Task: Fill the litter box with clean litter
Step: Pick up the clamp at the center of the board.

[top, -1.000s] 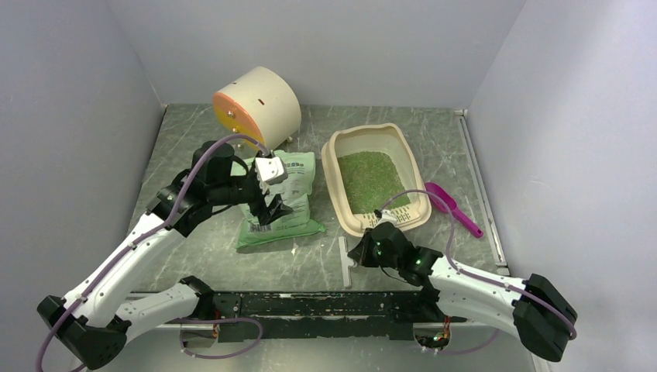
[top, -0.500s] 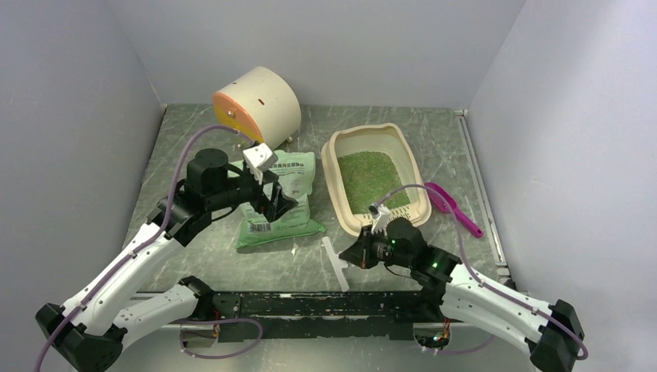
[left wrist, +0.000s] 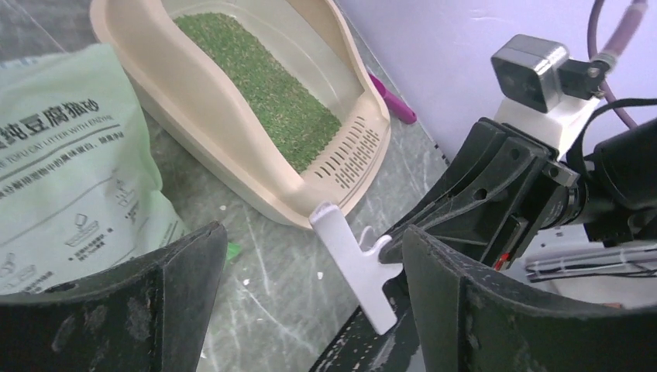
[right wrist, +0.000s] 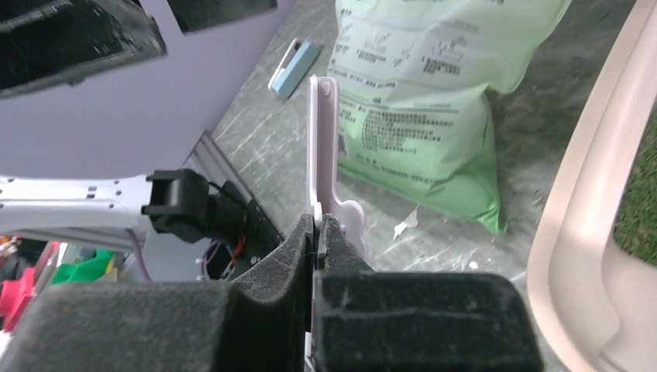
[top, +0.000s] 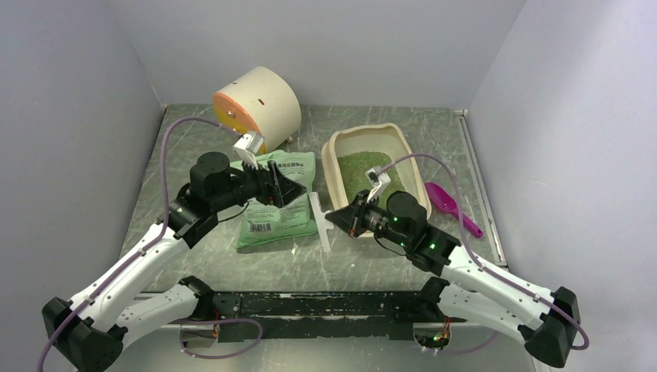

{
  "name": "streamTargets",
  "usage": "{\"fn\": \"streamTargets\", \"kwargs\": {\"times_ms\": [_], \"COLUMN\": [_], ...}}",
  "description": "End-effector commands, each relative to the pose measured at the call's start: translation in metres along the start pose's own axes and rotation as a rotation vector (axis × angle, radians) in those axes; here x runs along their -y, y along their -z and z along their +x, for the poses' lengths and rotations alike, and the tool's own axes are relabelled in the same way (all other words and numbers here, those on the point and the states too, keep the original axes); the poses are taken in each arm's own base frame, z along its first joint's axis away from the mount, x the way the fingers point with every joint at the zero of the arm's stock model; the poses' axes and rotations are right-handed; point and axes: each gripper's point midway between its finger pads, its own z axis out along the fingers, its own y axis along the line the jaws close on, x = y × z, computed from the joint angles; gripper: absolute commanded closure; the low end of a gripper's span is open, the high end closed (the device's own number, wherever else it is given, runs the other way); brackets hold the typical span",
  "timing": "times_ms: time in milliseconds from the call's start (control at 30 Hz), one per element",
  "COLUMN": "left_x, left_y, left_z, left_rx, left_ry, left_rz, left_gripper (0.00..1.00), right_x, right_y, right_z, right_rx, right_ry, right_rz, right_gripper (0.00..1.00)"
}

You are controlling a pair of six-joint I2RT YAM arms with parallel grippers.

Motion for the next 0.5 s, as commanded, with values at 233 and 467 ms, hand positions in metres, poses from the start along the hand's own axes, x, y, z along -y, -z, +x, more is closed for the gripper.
{"fn": "streamTargets", "kwargs": {"times_ms": [233,467], "left_x": [0.011,0.007], "left_y": [-0.038,-0.054], "left_z": [0.012,0.007], "left_rx": [0.014,0.05], "left_ry": [0.182,0.19], "left_rz": [-0.061,-0.1], "left_gripper": [0.16,0.25], "right_x": [-0.005,-0.016], "right_y": [-0.019,-0.023], "right_z": [-0.054,-0.057], "right_rx": [0.119,0.12], "right_ry": [0.184,0.24], "right_rz": [0.093,0.095], "right_gripper": [1.0,1.0]}}
